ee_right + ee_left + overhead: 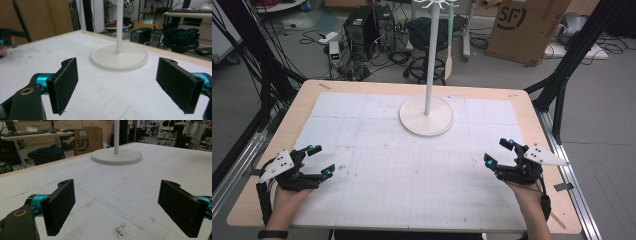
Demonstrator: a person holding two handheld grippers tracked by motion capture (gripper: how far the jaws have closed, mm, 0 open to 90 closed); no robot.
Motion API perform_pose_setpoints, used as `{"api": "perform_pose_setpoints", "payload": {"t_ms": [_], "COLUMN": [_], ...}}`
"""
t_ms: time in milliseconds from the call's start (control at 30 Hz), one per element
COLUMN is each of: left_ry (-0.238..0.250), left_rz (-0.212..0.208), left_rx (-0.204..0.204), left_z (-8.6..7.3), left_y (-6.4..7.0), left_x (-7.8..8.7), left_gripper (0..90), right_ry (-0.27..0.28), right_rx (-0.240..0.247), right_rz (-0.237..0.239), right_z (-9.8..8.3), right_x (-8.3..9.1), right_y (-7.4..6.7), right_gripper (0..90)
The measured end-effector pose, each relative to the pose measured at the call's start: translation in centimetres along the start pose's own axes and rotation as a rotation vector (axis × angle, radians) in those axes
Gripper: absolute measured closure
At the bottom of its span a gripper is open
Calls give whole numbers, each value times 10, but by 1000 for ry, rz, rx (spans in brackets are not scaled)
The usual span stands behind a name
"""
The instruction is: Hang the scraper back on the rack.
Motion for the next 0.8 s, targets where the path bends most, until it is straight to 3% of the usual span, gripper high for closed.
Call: {"api": "perform_pose_setpoints", "payload": {"t_ms": [167,267,500,800], "left_ry": [1,1,0,-2], "left_rz": [-2,-1,-3,1], "left_rx": [2,1,4,4], "left_z": [0,0,0,0], "left_y": [0,0,0,0], "left_x": [0,0,0,0], "left_gripper": [148,148,148,148], "right_ry": [-21,-19,-15,7], "right_rx": [-4,0,-17,-4], "right_rz": [21,8,-9,-13], "right_z": [-31,-41,-54,-55], "right_x": [-1,-1,2,4], "right_y": [-3,-1,5,5], "right_gripper": [164,164,164,161]}}
Point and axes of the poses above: each handheld gripper's, and its own axes: x roughly backward along the jaws, z roughly out of its top, y roughly to its right, the point moved 8 cm from there along -x, roughly forward along the jaws, and after that the axes turned 13 degrees about -x, right-handed, at the moved point
